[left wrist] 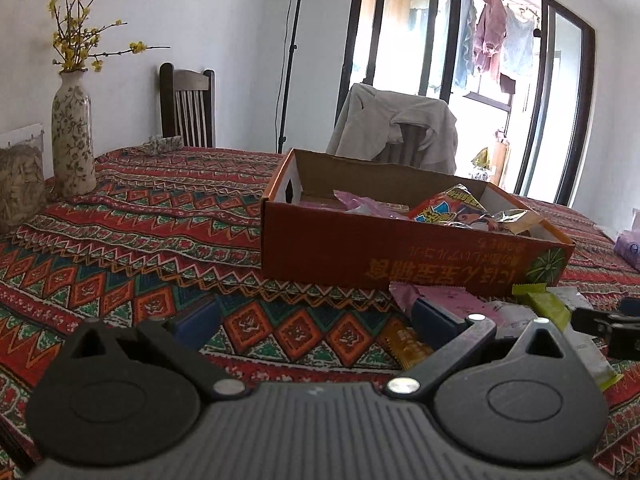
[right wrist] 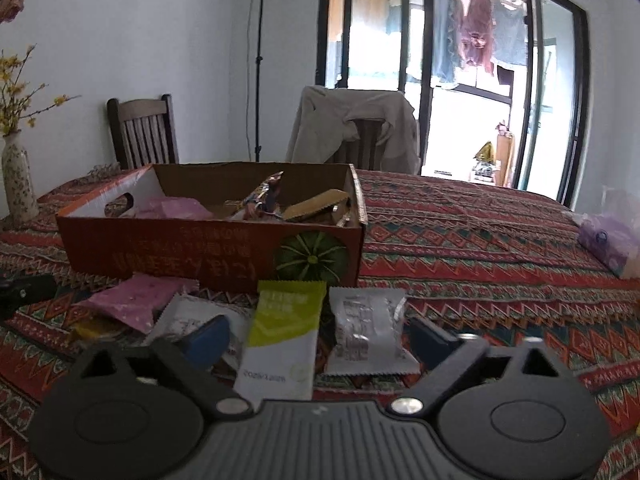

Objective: Organize snacks
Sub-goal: 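Grasp the green-and-white bar packet with the right gripper and lift it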

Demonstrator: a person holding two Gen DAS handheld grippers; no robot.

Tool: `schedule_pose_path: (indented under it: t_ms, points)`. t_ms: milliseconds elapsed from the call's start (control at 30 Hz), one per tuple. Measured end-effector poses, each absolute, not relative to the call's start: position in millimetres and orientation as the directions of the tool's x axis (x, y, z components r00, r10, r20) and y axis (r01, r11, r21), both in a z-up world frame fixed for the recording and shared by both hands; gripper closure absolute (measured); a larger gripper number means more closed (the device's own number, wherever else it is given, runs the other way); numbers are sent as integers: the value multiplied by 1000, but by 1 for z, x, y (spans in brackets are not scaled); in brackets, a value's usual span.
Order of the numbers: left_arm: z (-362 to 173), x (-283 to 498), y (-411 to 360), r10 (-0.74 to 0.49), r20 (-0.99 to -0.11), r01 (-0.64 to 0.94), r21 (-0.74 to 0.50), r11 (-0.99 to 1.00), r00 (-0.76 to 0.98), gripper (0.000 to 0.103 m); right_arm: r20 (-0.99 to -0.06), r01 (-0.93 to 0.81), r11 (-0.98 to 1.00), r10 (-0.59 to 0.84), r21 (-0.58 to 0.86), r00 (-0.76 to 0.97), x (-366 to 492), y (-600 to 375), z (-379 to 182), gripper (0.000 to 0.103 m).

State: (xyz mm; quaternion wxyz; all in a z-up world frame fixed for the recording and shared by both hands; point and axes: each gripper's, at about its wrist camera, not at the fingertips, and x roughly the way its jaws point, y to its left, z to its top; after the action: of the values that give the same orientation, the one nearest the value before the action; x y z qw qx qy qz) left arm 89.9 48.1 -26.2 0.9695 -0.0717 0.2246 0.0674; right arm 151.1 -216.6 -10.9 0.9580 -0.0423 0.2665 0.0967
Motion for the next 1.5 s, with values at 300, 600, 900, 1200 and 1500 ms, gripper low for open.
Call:
schedule_pose_path:
  t_ms: [300,600,900,1200,1500]
  points:
    - [-27,91,52,97,-454,-173,-130,976,886,0,-620,-242,970,175,-25,765,189,-204,-22,43]
    - [-27,90,55,96,-454,-182,-149,972,886,0,-620,-280,954,159,-103,769,175,-196,-26,43]
    - [-28,90,56,106,-456,-194,-149,970,884,0,-609,-302,946,170,-120,775,174,-195,-29,45]
    - [-28,90,57,112,-458,-202,-153,967,882,0,-610,-345,931,207,-117,765,171,-194,-31,46]
    - [-28,90,57,119,-460,-210,-151,966,880,0,-546,-312,946,217,-87,809,158,-209,-24,66]
